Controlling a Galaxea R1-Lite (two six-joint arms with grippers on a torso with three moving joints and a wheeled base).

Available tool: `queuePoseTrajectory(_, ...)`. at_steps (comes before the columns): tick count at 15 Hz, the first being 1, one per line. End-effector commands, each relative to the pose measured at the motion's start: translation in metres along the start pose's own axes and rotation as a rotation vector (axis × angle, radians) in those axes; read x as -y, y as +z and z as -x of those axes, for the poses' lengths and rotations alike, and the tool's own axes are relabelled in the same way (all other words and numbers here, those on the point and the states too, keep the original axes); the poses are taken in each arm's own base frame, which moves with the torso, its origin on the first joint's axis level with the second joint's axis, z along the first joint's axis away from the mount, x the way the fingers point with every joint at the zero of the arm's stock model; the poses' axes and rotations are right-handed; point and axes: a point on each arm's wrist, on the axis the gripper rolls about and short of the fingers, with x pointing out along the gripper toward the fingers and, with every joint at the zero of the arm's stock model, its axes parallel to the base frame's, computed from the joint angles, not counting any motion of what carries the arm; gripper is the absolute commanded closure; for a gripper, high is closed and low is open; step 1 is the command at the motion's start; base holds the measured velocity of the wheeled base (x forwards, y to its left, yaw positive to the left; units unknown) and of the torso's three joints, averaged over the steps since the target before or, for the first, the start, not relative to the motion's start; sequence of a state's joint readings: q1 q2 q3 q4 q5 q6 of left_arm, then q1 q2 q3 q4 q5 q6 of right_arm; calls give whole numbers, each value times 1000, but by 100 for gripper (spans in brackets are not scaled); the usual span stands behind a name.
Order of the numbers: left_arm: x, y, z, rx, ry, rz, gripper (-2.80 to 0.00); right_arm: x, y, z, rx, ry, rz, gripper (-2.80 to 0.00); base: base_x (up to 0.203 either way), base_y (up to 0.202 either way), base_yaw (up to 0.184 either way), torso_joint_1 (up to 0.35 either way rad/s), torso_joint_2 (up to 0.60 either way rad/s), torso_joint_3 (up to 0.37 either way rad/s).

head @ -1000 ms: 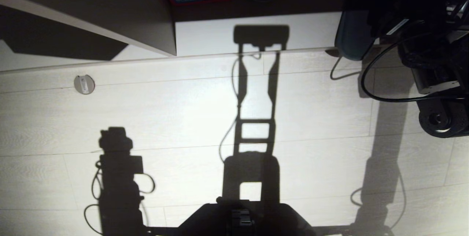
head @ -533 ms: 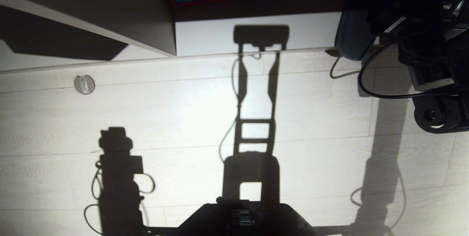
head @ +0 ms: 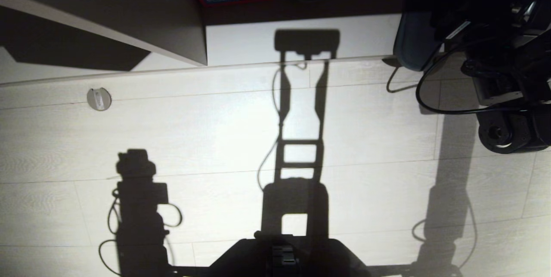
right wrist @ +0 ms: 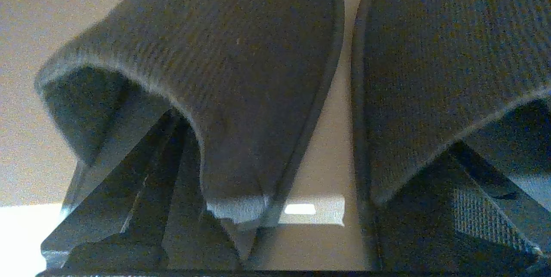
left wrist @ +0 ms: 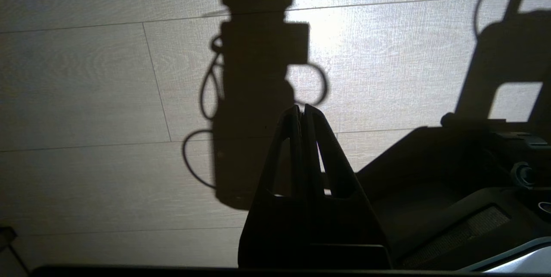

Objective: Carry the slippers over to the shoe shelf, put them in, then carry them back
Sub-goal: Pick up the slippers in the shoe cabinet

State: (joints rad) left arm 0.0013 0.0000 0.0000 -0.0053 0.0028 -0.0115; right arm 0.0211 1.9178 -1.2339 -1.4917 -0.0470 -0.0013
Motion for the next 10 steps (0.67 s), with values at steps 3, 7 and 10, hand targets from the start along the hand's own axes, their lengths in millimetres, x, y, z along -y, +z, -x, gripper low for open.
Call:
queuePoseTrajectory(3, 0, 0, 0, 1, 1, 1, 0, -1, -4, -10, 41, -2, 1, -280, 0, 0, 0, 0, 0, 0)
queuePoseTrajectory(7, 0, 0, 0, 1, 1, 1, 0, -1, -13, -15, 48, -2, 5, -280, 0, 0, 0, 0, 0, 0)
queuePoseTrajectory(10, 0, 0, 0, 1, 1, 1, 0, -1, -17, -19, 61, -2, 6, -280, 0, 0, 0, 0, 0, 0)
